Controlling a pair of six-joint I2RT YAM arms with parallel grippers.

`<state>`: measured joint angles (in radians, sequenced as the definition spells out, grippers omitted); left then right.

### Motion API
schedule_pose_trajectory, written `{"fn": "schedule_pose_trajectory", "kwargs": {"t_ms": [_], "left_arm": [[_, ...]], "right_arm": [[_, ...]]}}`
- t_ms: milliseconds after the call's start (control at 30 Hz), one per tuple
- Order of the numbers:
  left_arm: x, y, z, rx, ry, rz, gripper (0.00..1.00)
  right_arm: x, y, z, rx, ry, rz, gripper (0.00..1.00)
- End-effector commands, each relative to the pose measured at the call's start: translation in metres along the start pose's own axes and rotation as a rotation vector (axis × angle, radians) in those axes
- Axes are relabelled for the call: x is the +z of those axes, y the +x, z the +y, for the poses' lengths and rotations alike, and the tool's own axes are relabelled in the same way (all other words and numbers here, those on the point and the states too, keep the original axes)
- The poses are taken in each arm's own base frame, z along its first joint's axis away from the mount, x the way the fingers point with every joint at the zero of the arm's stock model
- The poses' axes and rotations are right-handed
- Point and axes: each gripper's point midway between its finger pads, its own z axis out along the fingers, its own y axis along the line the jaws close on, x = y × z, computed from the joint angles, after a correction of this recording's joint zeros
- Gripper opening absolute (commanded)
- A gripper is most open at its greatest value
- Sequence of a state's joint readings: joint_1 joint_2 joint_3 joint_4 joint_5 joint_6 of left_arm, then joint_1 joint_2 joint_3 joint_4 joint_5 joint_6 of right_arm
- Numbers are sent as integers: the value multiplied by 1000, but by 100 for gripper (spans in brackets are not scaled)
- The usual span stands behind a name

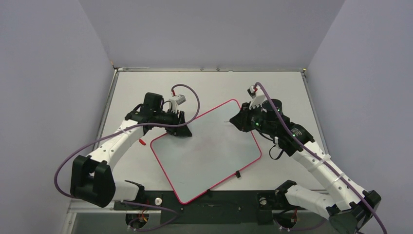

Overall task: Write a sentence on the whiteboard
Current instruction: Hold the whiteboard at the center of the board.

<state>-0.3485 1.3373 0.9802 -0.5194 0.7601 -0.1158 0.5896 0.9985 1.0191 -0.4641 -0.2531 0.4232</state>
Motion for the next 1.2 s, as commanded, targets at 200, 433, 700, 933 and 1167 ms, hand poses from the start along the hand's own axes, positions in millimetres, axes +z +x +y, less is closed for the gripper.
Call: {"fn": "schedule_pose_trajectory", "kwargs": {"t_ms": [200, 433, 700, 933, 1167], "left_arm": [[-10, -20, -23, 112, 35, -73, 0], [-13, -27, -22, 122, 3, -110, 0], [-15, -32, -14, 117, -55, -134, 0], [-18, -35, -14, 138, -101, -161, 0], [-20, -42, -19, 150, -136, -176, 0]], "right_arm": [[-1, -22, 18, -69, -103, -79, 0], [-2, -24, 29, -80, -174, -127, 0], [-4, -16, 63, -116, -312, -153, 0], [2, -4, 100, -149, -415, -170, 0], [6, 3, 128, -148, -489, -192, 0]]}}
